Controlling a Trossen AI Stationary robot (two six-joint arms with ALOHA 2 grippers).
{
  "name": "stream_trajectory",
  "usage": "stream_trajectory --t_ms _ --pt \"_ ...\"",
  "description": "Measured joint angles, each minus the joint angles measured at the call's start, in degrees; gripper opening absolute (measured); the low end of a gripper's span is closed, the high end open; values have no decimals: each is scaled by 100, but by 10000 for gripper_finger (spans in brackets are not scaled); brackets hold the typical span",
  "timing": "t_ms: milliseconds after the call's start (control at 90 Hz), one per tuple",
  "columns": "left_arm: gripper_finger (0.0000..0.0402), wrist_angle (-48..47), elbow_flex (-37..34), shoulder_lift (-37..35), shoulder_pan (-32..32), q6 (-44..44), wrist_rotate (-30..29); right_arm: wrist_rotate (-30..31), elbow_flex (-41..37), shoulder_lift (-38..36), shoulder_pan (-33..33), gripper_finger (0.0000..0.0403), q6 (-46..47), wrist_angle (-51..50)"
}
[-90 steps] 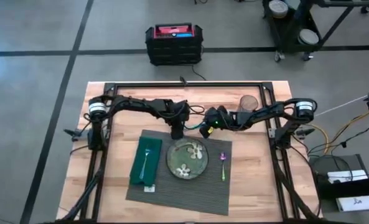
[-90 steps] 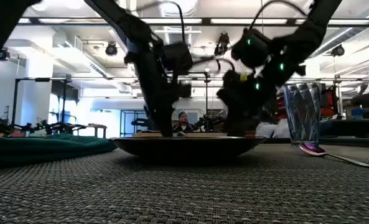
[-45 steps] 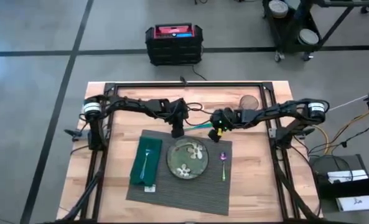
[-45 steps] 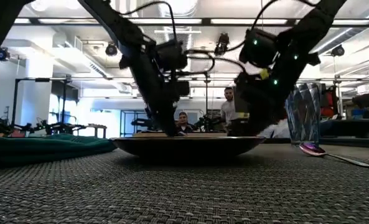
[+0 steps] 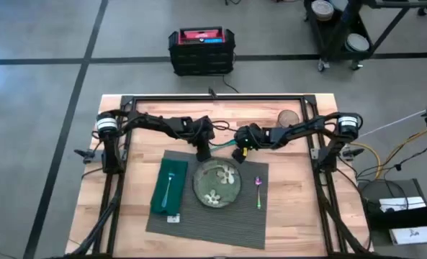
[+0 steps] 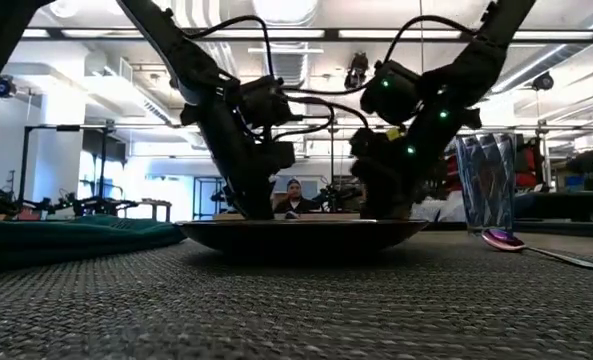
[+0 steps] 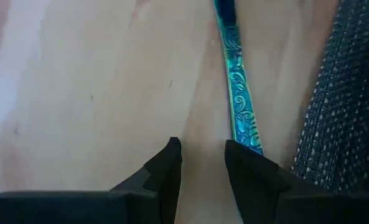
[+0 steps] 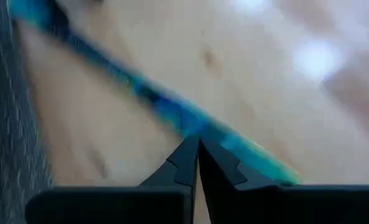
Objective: Set table place
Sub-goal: Put the iridescent blue knife on the gray place mat
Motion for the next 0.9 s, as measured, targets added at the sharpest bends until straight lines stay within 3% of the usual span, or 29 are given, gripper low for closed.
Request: stream_trajectory --t_ms 200,322,444,544,700,900 --pt "112 56 -6 -203 -4 25 68 71 298 -52 -198 2 -412 334" --pt "112 -156 73 -502 6 118 -9 51 612 -521 -244 2 -591 -616" --pt "112 -341 -24 -736 49 294 -459 -1034 767 -968 -168 2 -501 -2167" --pt "112 -214 -99 -760 140 317 -491 -1679 457 -1062 94 2 -219 -2376" --pt "103 208 -285 -556 205 316 -420 -1609 -52 -860 396 2 -32 -2050" --pt "84 451 -411 -295 195 283 -203 -1291 -103 -510 531 2 -41 -1648"
